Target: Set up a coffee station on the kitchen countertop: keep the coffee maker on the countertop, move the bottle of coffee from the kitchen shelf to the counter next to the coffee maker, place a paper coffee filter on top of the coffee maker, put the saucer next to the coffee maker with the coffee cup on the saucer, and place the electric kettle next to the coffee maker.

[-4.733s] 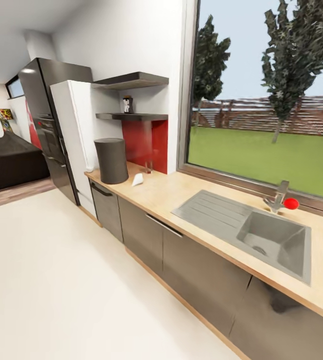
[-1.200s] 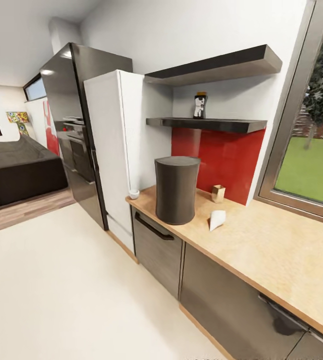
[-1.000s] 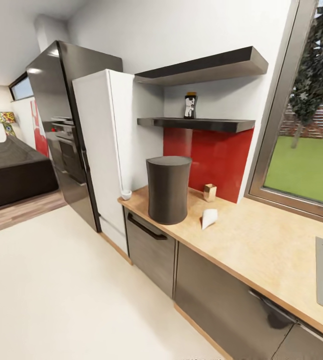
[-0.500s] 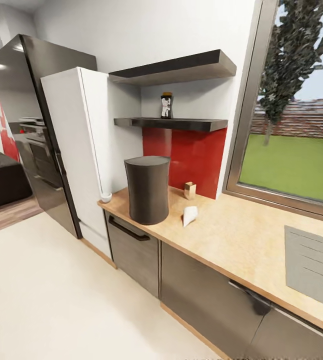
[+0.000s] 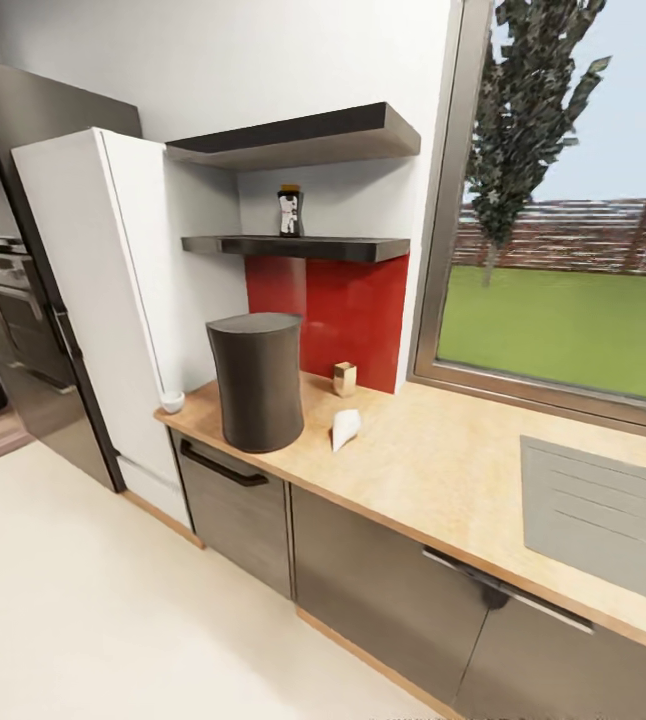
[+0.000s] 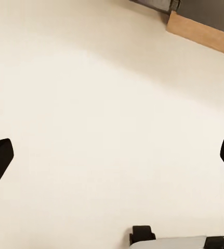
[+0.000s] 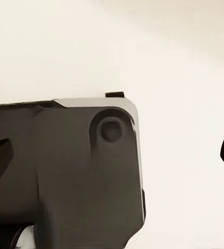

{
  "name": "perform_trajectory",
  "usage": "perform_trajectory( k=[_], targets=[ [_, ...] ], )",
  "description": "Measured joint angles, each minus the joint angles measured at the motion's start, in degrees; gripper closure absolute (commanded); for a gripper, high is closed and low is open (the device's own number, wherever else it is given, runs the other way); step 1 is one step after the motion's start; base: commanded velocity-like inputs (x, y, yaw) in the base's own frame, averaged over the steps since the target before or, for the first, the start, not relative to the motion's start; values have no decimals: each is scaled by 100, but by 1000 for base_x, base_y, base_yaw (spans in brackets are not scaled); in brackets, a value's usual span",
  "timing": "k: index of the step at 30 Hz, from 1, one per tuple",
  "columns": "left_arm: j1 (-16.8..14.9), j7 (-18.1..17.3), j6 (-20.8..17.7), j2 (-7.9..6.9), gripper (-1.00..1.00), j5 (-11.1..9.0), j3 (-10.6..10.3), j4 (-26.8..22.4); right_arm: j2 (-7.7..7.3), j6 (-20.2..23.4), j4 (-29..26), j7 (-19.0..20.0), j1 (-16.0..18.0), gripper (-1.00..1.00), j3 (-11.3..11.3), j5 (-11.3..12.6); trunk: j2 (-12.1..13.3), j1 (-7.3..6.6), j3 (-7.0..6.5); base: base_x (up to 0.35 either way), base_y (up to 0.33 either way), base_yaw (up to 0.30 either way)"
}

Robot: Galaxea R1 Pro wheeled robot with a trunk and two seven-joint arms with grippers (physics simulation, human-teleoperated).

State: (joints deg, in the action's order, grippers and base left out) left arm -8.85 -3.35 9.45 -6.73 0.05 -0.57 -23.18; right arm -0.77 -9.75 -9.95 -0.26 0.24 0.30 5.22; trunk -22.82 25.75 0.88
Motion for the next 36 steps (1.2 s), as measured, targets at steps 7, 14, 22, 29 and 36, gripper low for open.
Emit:
perform_trajectory(
  k=[7, 14, 22, 29, 36],
  targets=[
    [-190, -1489, -26, -250, -100, 696, 16, -263, 23, 6, -128, -1, 0, -100, 7, 192, 0, 0, 0, 0, 0, -17],
    [-250, -2662, -58, -609, -100, 747, 17, -808, 36, -9, -164, 26, 0, -100, 24, 181, 0, 0, 0, 0, 0, 0],
    [-1085, -4326, -1272, -676, -100, 918, 3, -1866, 33, -21, -168, 34, 0, -100, 27, 179, 0, 0, -1, 0, 0, 0],
    [-2371, -5892, -2138, -632, -100, 1048, 5, -1979, 33, -31, -160, 13, 0, -100, 13, 195, 0, 0, -2, 0, 0, -14],
    [-3435, -6191, -2871, -490, -100, 1099, -16, -1987, 32, -37, -150, 10, 0, -100, 3, 207, 0, 0, 0, 0, 0, -239]
  ],
)
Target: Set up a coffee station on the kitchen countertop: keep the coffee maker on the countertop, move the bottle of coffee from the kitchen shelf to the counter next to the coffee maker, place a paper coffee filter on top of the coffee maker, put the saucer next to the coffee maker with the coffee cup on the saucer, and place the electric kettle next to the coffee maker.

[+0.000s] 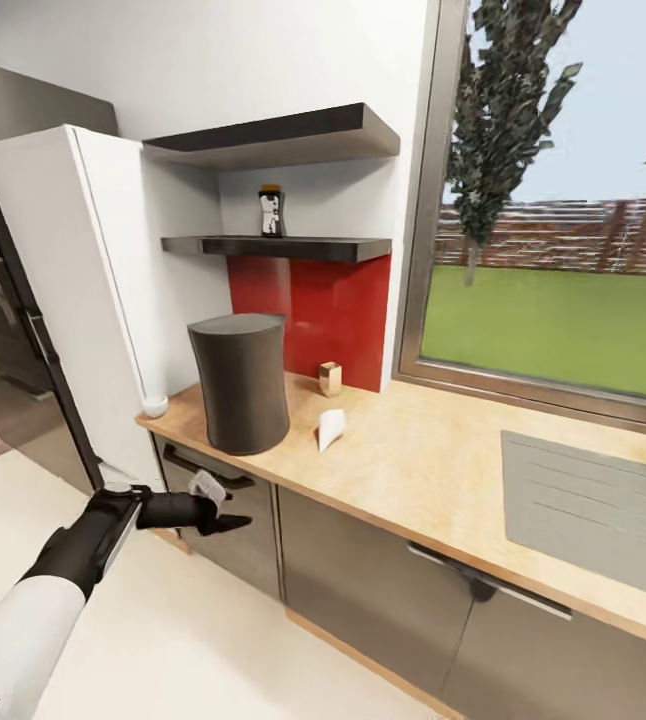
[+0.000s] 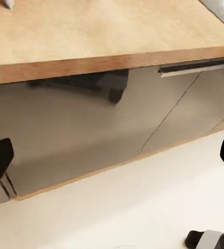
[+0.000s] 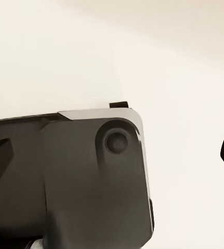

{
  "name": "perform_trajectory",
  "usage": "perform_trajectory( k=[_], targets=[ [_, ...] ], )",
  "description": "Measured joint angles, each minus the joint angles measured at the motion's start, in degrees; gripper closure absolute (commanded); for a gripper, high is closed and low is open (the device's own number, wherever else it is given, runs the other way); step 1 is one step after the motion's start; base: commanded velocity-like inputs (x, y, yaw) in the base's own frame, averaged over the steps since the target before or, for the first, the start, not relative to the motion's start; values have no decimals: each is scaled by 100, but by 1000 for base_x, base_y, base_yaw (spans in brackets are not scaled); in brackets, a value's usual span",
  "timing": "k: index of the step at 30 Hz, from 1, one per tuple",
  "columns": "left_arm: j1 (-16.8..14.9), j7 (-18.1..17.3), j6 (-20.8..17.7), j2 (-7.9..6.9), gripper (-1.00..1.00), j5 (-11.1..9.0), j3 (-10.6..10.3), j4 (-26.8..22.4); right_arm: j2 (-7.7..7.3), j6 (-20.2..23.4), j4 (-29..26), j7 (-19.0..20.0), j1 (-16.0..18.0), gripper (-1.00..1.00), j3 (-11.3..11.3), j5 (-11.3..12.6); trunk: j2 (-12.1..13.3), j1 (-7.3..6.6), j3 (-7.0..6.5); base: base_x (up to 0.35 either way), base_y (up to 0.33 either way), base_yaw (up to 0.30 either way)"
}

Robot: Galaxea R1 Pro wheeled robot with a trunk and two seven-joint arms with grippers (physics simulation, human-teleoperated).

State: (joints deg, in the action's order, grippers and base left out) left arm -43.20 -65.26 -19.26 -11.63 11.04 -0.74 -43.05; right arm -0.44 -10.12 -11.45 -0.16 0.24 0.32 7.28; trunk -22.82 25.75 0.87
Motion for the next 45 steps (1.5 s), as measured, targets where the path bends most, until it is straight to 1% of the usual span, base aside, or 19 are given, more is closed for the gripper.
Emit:
perform_trajectory(
  k=[2, 5, 6, 9, 11, 15, 23, 27, 31, 33, 34, 35, 36, 37, 39, 40, 42, 43, 45],
  targets=[
    [-102, -22, -116, 75, -100, 88, -97, 0, 0, 0, 1, 0, 0, -100, -2, 0, 0, 0, 0, 0, 0, -287],
    [-243, -40, -266, 198, -100, 363, -465, 1, 0, 0, 7, 0, 0, -100, -3, 1, 0, 0, 0, 0, 0, -291],
    [-280, -42, -288, 229, -100, 422, -546, 1, 0, 0, 9, 0, 0, -100, -3, 1, 0, 0, 0, 0, 0, -293],
    [-391, -45, -327, 317, -100, 502, -654, 1, 0, 0, 11, 0, 0, -100, -3, 1, 0, 0, 0, 0, 0, -294],
    [-502, -45, -390, 347, -100, 514, -675, 1, 0, 0, 11, 0, 0, -100, -3, 1, 0, 0, 0, 0, 0, -295],
    [-600, -45, -574, 369, -100, 501, -679, -1, 0, 0, 11, 0, 0, -100, -3, 1, 0, 0, 0, 0, 0, -295],
    [-589, -48, -625, 348, -100, 506, -683, 1, 0, 0, 11, 0, 0, -100, -3, 1, 0, 0, 1, 0, 0, -295],
    [-581, -45, -592, 307, -100, 518, -684, -3, 0, 0, 11, 0, 0, -100, -3, 1, 0, 0, 1, 0, 0, -295],
    [-618, -22, -613, 289, -100, 561, -691, -117, 0, 0, 17, 1, 0, -100, -3, 1, 0, 0, 0, 0, 0, -287],
    [-631, -9, -636, 281, -100, 657, -699, -297, 0, 0, 18, 0, 0, -100, 0, 1, 0, 0, 0, 0, 0, -162],
    [-641, -14, -644, 281, -100, 771, -701, -408, 0, 1, 18, 0, 0, -100, 1, -1, 0, 0, 0, 0, 0, -81],
    [-667, -24, -651, 285, -100, 943, -703, -526, 0, 2, 18, 0, 0, -100, 5, -3, 0, 0, 0, 0, 0, -52],
    [-708, -34, -657, 297, -100, 1165, -707, -637, 0, 2, 18, 0, 0, -100, 8, -6, -1, 0, 0, 0, 0, -41],
    [-734, -45, -661, 307, -100, 1296, -709, -687, 0, 2, 18, 0, 0, -100, 9, -7, 0, 0, 0, 0, 0, -27],
    [-853, -182, -687, 337, -100, 1837, -729, -811, 0, 2, 18, 0, 0, -100, 11, -8, 0, 0, 0, 0, 0, -14],
    [-940, -341, -705, 341, -100, 2112, -739, -843, 0, 2, 18, 0, 0, -100, 13, -9, 0, 0, 0, 0, 0, -7],
    [-1159, -821, -724, 323, -100, 2592, -746, -873, 0, 2, 18, 0, 0, -100, 18, -10, -1, 0, 0, 0, 0, -4],
    [-1219, -960, -727, 314, -100, 2694, -745, -877, 0, 2, 20, 0, 0, -100, 20, -12, -1, 0, 0, 0, 0, -2],
    [-1437, -1446, -726, 277, -100, 2994, -739, -886, 0, 2, 24, 0, 0, -100, 25, -18, -1, 0, 0, 0, 0, -1]
  ],
)
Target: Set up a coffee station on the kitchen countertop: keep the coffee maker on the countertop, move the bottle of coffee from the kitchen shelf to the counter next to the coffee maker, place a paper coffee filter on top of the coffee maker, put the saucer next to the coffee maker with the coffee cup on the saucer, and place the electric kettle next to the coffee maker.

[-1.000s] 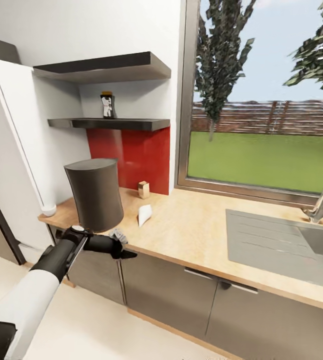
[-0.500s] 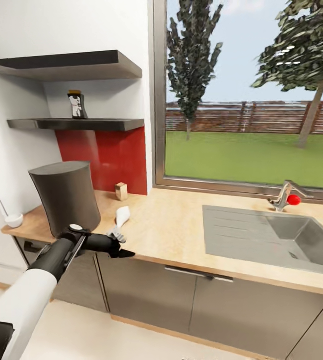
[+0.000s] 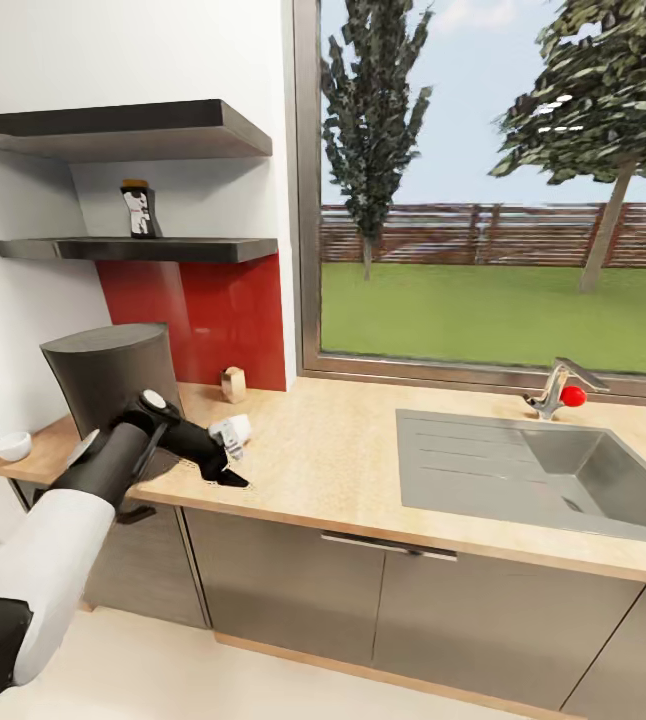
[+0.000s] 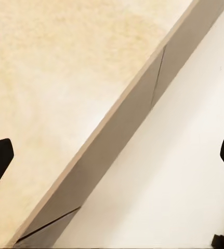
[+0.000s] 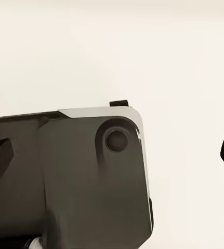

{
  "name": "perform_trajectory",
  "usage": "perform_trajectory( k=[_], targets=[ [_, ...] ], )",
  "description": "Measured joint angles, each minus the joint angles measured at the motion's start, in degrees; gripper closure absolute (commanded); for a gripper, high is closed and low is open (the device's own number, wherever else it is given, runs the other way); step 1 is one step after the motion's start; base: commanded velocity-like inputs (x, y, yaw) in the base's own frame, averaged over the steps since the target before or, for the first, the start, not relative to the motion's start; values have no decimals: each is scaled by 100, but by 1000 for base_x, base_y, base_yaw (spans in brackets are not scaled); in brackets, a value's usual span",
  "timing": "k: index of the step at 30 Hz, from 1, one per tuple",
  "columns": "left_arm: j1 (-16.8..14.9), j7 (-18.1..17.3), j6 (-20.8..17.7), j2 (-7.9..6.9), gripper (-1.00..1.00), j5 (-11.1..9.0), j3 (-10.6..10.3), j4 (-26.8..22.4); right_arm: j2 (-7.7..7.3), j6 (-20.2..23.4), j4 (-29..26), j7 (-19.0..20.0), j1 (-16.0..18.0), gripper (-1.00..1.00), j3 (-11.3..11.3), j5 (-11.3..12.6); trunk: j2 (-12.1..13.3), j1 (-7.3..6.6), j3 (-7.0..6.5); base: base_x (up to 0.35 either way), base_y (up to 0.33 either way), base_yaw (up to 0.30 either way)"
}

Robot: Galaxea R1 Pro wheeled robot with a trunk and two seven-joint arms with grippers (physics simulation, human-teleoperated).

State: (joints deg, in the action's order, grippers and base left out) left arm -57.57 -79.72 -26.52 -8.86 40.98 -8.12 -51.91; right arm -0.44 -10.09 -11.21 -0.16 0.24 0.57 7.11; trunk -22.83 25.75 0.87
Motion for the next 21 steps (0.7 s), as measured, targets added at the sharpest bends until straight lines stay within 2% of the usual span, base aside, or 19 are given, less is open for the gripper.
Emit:
perform_trajectory(
  k=[2, 5, 10, 11, 15, 16, 19, 20, 21],
  targets=[
    [-167, -328, 8, -30, -100, 219, -1, -4, 0, 0, 2, 0, 0, -100, 5, -4, 0, 0, 0, 0, 0, 0],
    [-280, -535, 12, -77, -100, 512, 5, -5, 1, 0, 3, 0, 0, -100, 9, -9, 0, 0, 0, 0, 0, 0],
    [-547, -948, 14, -67, -100, 1217, -9, -7, 6, 0, 3, 0, 0, -100, 19, -16, 0, 0, 0, 0, 0, 0],
    [-586, -996, 14, -62, -100, 1296, -11, -7, 7, 0, 3, 0, 0, -100, 19, -17, 0, 0, 0, 0, 0, 0],
    [-850, -997, 26, 13, -100, 1954, -24, 7, 9, 0, 3, 4, 0, -100, 20, -21, 0, 0, 0, 0, 0, 0],
    [-867, -997, 27, 34, -100, 2052, -27, 4, 9, -2, 3, 3, 0, -100, 20, -21, 0, 0, 1, 0, 0, 0],
    [-918, -997, 51, 260, -100, 2765, -37, -9, 9, -2, 3, 1, 0, -100, 23, -22, 1, 0, 1, 0, 0, 0],
    [-926, -996, 63, 397, -100, 3187, -38, -13, 9, -4, 3, 1, 0, -100, 25, -22, 1, 0, 1, 0, 0, 0],
    [-930, -996, 68, 496, -100, 3463, -38, -12, 9, -6, 4, 0, 0, -100, 26, -24, 1, 0, 1, 0, 0, 0]
  ],
)
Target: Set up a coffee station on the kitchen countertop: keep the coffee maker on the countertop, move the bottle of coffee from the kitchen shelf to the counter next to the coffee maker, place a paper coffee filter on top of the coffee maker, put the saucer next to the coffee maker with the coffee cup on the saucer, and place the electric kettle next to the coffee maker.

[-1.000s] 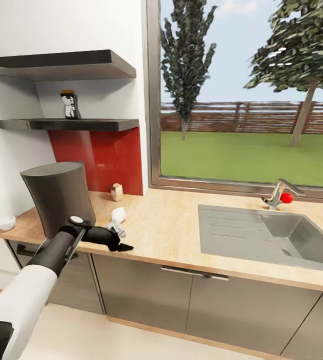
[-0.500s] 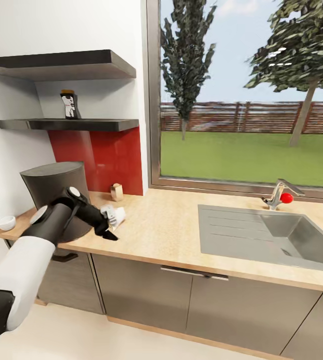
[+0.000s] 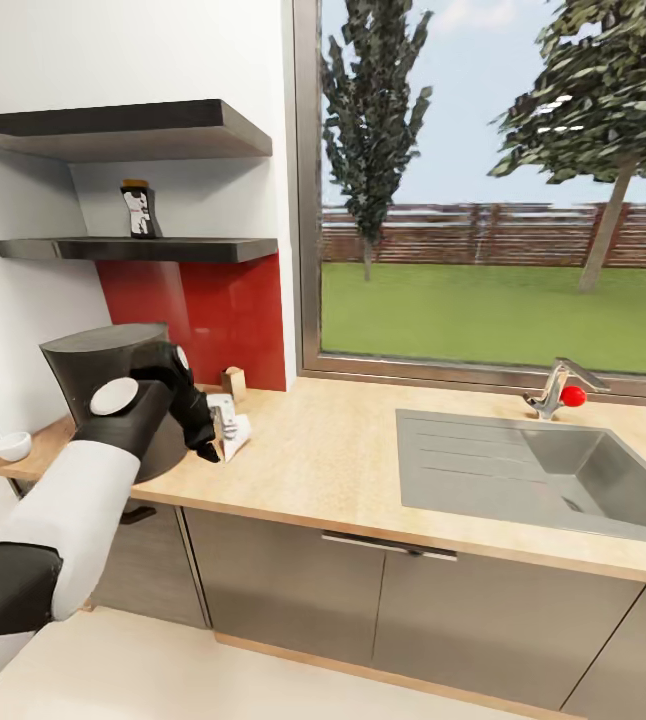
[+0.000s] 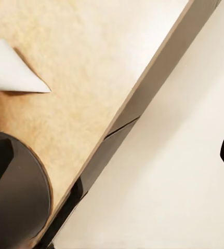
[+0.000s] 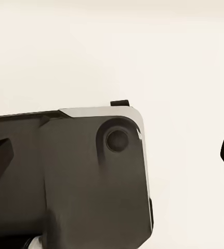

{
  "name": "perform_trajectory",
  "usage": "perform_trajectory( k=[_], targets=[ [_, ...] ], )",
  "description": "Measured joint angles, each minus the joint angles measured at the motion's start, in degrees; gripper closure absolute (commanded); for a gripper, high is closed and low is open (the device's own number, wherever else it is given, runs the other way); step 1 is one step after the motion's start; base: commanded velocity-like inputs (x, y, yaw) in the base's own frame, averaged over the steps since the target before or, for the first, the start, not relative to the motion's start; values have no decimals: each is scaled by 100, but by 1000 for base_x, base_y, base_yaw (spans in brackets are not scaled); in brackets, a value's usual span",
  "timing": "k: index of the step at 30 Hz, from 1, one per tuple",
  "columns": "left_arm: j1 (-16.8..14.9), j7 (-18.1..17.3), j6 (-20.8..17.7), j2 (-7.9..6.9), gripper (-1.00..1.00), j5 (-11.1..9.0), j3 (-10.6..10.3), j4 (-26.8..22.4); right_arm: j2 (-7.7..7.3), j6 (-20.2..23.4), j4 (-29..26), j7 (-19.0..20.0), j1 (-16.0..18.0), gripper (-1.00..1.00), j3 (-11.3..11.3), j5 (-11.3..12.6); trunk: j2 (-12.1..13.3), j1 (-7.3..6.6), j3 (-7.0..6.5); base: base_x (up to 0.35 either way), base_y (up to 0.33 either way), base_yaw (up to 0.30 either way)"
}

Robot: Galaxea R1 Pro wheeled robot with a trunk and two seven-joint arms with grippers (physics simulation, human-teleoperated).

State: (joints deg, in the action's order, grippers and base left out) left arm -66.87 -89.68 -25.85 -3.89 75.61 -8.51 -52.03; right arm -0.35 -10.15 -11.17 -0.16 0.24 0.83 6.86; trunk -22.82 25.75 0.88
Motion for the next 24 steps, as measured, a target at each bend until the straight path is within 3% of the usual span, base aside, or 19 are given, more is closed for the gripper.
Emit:
perform_trajectory(
  k=[3, 7, 10, 16, 24],
  targets=[
    [-4, 1, 17, 225, -100, 549, 0, 3, 0, -2, 4, 1, 0, -100, 1, -4, 0, 0, 0, 0, 0, 0],
    [-6, 3, 40, 417, -100, 895, -14, 2, 0, -3, 7, 0, 0, -100, -4, 2, 0, 0, 0, 0, 0, 0],
    [-6, 3, 49, 495, -100, 974, -14, 3, -3, 3, 11, 0, 0, -100, -6, 3, 0, 0, 0, 0, 0, 0],
    [-7, 3, 54, 504, -100, 1003, -18, 1, -33, 6, 52, -8, 0, -100, -7, -8, -1, -1, 0, 73, 47, 0],
    [-7, 0, 379, 479, -100, 1025, -1, 2, -48, 7, 643, -9, 0, -100, -1, -9, -1, -2, 0, 224, 192, 0]
  ],
)
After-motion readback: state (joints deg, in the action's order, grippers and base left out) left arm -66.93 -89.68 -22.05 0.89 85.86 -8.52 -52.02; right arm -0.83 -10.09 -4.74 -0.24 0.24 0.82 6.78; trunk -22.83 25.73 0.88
